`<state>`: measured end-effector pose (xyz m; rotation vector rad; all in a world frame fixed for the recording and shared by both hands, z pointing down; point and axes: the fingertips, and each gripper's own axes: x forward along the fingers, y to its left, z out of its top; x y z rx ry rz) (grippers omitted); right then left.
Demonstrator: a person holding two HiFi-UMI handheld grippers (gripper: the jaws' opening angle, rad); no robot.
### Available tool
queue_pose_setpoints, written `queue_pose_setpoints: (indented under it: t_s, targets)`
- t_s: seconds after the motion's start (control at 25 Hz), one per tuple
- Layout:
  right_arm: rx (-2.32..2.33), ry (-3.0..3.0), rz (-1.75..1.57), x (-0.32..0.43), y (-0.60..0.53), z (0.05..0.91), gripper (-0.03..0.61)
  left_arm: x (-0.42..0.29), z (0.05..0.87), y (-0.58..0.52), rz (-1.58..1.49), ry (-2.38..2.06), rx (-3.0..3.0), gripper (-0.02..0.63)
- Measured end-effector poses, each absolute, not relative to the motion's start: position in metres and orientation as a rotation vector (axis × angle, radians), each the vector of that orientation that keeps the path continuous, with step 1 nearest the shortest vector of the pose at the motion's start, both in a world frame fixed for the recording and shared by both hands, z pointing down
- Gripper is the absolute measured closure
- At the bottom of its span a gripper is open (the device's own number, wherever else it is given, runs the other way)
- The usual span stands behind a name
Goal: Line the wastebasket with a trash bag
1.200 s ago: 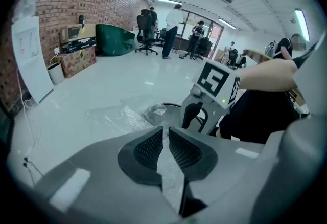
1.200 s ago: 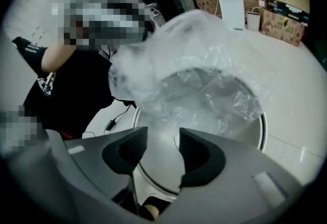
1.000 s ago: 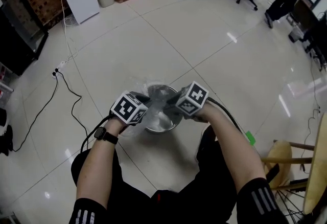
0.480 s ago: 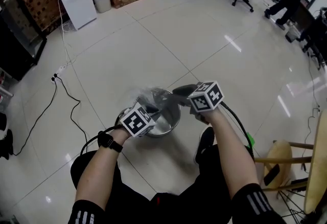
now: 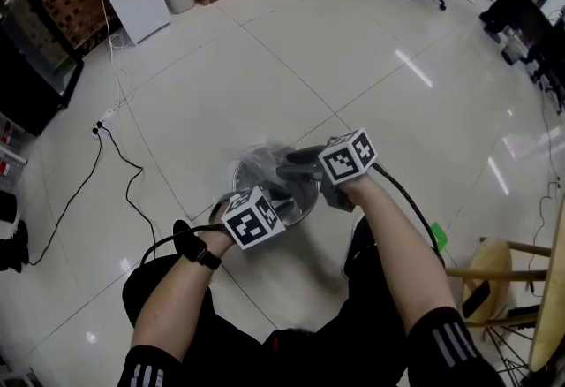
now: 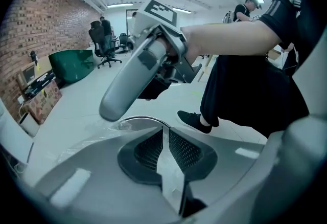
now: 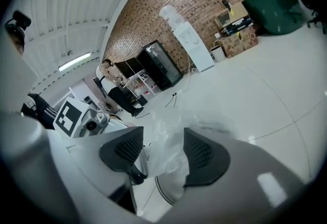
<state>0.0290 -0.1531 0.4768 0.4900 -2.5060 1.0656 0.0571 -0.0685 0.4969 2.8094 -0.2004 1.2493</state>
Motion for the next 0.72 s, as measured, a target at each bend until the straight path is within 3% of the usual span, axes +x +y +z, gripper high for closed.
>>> queue_pose_setpoints:
  t_s: [0.2, 0.28, 0.36, 0.4, 0.72]
  targets:
    - [0.440, -2.415, 1.043, 0.009, -0.146, 0.500, 0.324, 0.062, 0.499, -0.058, 1.264, -0.146, 2.831, 0.581]
    - [0.446, -2.372, 1.035, 0.009, -0.145, 0.508, 0.406, 0.061, 0.497, -0.059, 1.256, -0.150, 2.838, 0.580]
    - [0.465, -2.337, 1.017, 0.013, -0.146, 0.514, 0.543, 0.059, 0.494, -0.059, 1.247, -0.152, 2.848, 0.570]
    - [0.471, -2.325, 1.011, 0.015, -0.146, 0.515, 0.569, 0.057, 0.491, -0.058, 1.243, -0.146, 2.854, 0.557]
    - [0.510, -2.321, 0.996, 0.038, -0.148, 0.499, 0.571, 0.023, 0.436, -0.074, 1.139, -0.197, 2.933, 0.499]
